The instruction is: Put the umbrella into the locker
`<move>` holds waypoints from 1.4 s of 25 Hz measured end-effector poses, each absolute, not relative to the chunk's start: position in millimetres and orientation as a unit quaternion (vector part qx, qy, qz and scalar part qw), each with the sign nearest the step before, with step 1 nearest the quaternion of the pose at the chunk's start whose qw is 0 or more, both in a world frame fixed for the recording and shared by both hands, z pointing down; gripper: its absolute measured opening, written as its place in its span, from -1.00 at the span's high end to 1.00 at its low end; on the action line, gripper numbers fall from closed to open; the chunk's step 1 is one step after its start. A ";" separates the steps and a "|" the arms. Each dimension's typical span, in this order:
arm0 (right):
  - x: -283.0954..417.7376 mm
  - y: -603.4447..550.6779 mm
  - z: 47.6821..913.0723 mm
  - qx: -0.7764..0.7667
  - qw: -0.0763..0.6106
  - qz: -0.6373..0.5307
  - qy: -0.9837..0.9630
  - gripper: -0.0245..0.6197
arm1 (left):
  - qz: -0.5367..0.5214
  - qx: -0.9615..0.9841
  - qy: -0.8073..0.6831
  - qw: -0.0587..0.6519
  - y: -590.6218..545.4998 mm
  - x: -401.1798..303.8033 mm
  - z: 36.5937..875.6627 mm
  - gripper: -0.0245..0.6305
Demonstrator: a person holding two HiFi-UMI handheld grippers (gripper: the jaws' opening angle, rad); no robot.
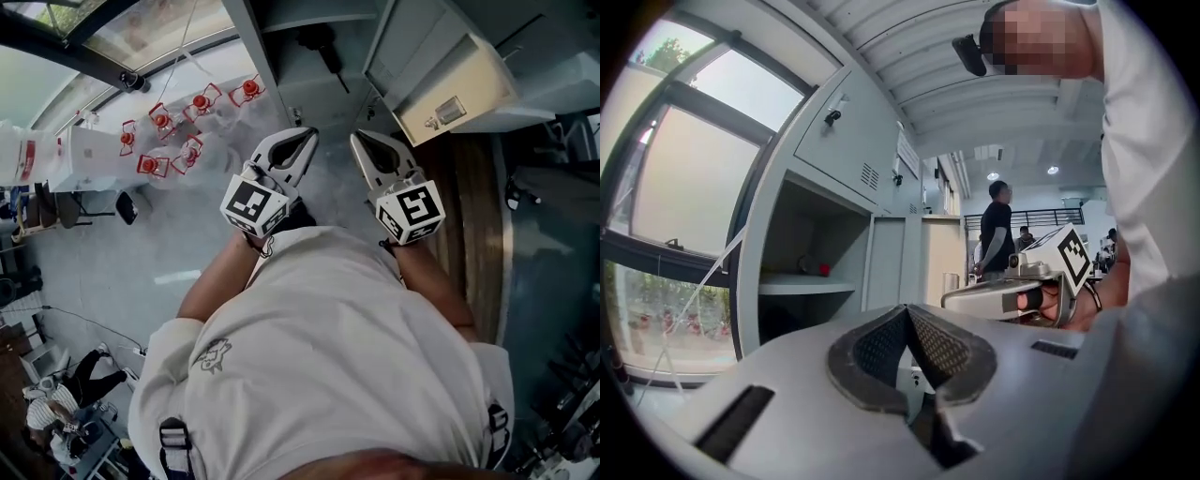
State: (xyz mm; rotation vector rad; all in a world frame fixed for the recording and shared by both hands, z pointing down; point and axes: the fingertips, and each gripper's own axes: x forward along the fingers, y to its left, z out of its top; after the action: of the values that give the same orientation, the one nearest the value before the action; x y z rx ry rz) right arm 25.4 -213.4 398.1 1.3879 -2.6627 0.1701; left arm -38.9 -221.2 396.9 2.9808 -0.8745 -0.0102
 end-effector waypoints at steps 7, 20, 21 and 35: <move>52.4 -162.8 409.7 0.447 0.071 0.065 -0.889 0.80 | 0.007 0.957 -0.290 0.010 -160.4 -17.0 398.4 0.89; 47.7 -116.1 416.3 0.460 0.076 0.072 -0.882 0.80 | 0.018 0.962 -0.273 0.011 -117.1 -30.4 399.6 0.89; 43.2 -114.3 415.7 0.463 0.077 0.071 -0.880 0.80 | 0.016 0.963 -0.270 0.012 -115.4 -35.4 399.1 0.89; -73.3 -64.2 400.7 0.509 0.073 0.051 -0.856 0.80 | 0.002 0.972 -0.234 0.010 -77.8 -162.0 385.8 0.89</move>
State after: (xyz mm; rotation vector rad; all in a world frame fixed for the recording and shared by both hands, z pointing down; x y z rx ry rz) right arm -73.3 -64.2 400.7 1.5295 -2.5713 0.1519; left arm -162.0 -77.8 385.8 3.0355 -0.7310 0.0055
